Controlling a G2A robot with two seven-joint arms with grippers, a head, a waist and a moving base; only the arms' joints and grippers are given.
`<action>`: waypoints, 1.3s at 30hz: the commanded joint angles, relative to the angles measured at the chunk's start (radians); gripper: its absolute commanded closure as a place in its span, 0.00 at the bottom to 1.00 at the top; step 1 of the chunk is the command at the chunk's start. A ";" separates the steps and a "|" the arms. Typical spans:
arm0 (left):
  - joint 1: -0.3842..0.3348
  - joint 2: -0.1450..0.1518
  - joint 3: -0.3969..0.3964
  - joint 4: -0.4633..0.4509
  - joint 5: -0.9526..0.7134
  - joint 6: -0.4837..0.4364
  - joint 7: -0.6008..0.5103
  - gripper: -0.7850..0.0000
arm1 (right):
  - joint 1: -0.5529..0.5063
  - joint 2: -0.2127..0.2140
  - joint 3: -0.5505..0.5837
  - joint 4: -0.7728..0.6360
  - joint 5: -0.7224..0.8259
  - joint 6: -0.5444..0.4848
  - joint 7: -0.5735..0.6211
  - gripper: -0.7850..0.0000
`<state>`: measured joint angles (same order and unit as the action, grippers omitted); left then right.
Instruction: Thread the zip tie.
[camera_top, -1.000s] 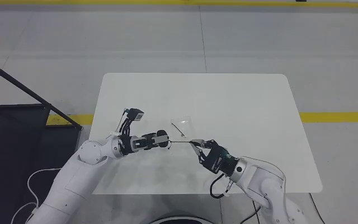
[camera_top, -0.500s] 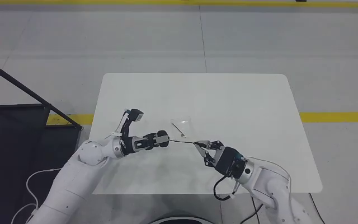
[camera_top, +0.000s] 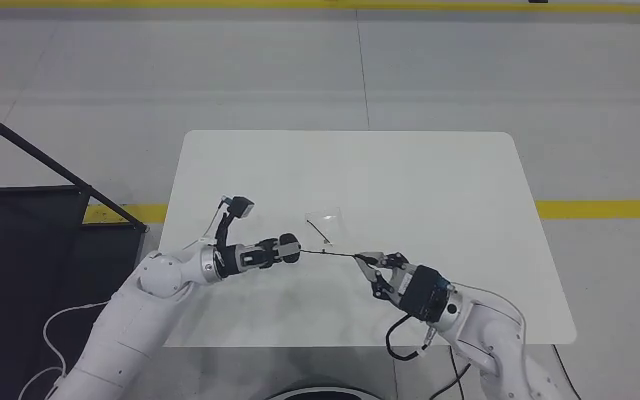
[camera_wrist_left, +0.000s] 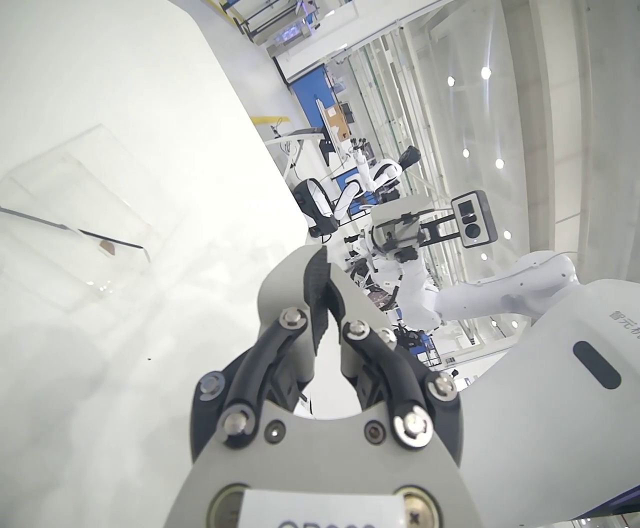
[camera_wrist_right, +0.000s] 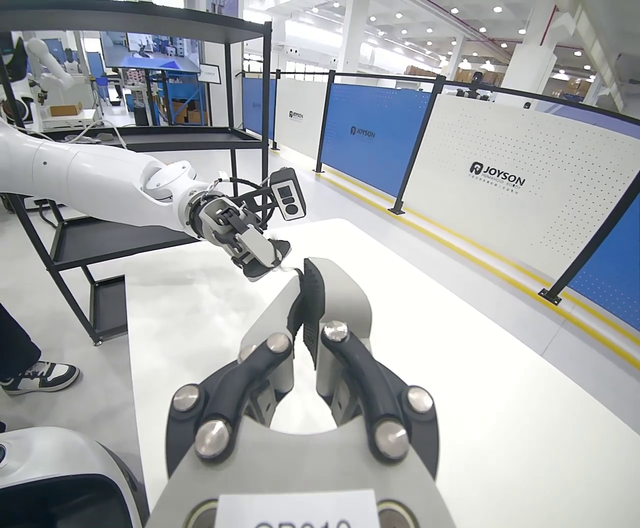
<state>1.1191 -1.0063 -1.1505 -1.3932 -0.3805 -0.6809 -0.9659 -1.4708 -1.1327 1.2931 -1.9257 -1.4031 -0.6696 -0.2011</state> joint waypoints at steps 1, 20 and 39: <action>0.000 0.000 0.002 0.003 0.008 0.002 0.000 1.00 | -0.001 0.001 0.000 -0.001 0.000 0.002 -0.003 1.00; -0.003 -0.004 0.005 0.028 0.052 0.004 0.022 1.00 | -0.008 0.008 0.011 0.012 0.013 -0.002 -0.051 1.00; -0.001 -0.005 -0.005 0.006 0.017 -0.005 0.011 0.00 | 0.034 -0.002 -0.076 -0.027 -0.033 0.123 0.173 1.00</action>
<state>1.1176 -1.0109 -1.1557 -1.3887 -0.3636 -0.6880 -0.9530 -1.4385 -1.1343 1.2214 -1.9511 -1.4339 -0.5536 -0.0409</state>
